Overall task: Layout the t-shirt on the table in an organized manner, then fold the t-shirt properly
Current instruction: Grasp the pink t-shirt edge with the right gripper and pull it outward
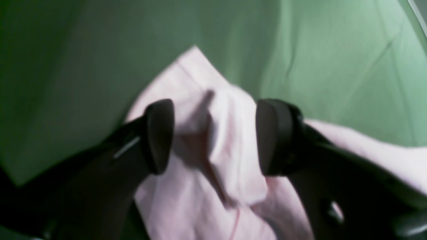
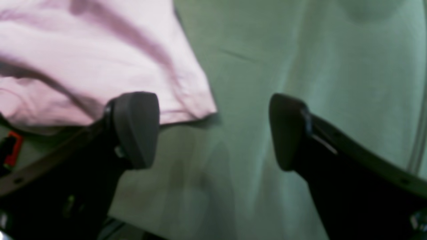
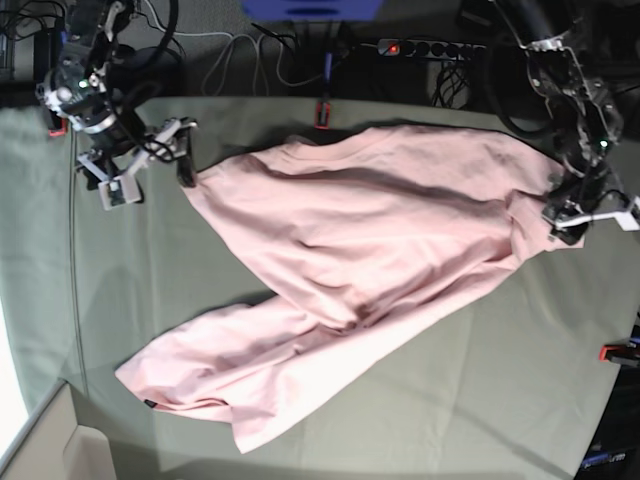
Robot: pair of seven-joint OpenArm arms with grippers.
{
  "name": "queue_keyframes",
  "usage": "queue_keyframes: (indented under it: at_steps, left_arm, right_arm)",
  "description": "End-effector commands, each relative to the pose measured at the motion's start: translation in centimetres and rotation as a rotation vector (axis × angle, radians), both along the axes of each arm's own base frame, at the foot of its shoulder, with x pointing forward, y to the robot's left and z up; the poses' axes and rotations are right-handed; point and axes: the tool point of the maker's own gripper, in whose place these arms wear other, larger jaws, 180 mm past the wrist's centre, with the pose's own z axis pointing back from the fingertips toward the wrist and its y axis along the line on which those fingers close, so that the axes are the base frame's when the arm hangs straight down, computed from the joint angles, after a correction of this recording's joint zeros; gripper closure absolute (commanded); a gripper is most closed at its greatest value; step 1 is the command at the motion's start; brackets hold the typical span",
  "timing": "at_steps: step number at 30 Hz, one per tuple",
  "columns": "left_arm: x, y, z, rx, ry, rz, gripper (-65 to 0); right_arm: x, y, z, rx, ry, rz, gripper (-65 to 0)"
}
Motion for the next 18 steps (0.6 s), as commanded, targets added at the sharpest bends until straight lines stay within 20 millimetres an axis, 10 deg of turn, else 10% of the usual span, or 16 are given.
queue_keyframes:
  at_steps: [1,18]
  left_arm:
    - [1.5,1.1,2.9,0.055,-0.077,0.001,-38.5]
    - [3.6,0.6,5.8,0.069,-0.163,-0.004,-38.5]
  right_arm:
    - [0.8,0.6,0.8,0.02,-0.043,0.011,-52.4]
    - [3.3,2.6,-4.0,0.135,0.061,0.01,-52.2]
